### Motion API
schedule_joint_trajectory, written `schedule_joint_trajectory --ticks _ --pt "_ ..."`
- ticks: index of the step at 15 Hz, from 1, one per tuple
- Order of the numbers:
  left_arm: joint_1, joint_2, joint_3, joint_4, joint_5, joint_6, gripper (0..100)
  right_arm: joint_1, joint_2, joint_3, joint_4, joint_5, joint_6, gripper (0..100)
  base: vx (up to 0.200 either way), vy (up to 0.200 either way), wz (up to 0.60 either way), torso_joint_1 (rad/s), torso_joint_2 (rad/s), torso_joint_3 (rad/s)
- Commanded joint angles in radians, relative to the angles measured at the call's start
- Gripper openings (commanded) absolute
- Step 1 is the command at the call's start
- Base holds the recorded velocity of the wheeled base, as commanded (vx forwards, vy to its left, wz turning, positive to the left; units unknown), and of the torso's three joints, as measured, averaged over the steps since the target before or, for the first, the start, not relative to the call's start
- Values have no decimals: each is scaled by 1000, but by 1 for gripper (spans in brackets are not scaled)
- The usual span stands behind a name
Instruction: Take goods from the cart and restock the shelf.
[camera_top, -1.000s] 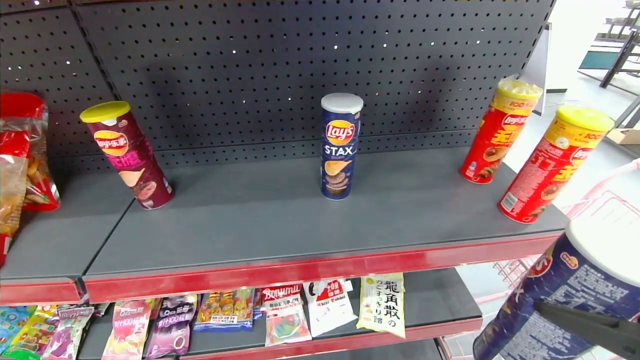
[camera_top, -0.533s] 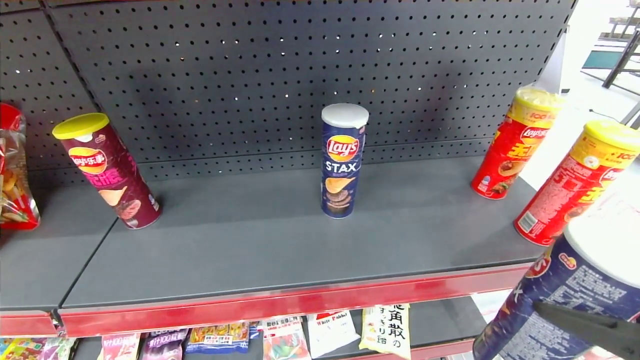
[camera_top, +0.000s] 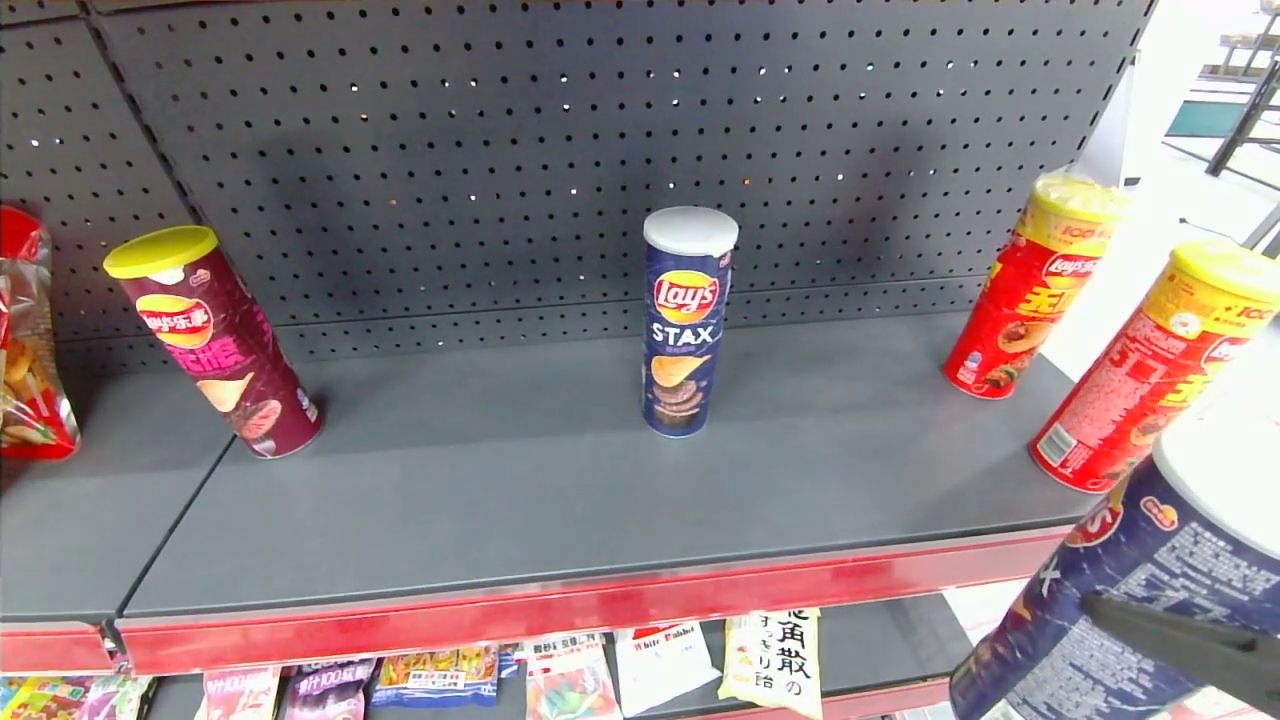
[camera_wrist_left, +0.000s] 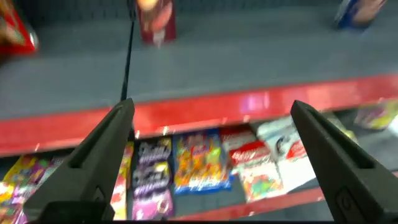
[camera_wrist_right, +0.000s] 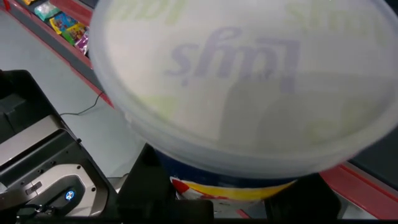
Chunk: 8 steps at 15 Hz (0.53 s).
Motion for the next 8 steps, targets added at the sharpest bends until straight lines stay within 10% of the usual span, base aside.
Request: schedule_joint_trajectory --ticks 1,2,4,6,8 --pt "-74 463 -495 -1 -82 -131 100 0 -14 7 1 0 0 0 0 0 0 0 0 0" --pt "-118 612 -600 -6 -156 -108 100 0 -9 7 1 0 -3 0 0 0 0 0 0 0" --pt "-186 845 -676 -7 -300 47 100 0 5 -6 0 0 -3 0 0 0 0 0 0 0" --pt "-260 1048 -725 -70 -461 79 100 -1 18 -26 -2 -3 -1 0 0 0 0 0 0 0" --pt "-316 1200 -766 -126 -501 84 100 -3 21 -34 0 -6 0 0 0 0 0 0 0 0"
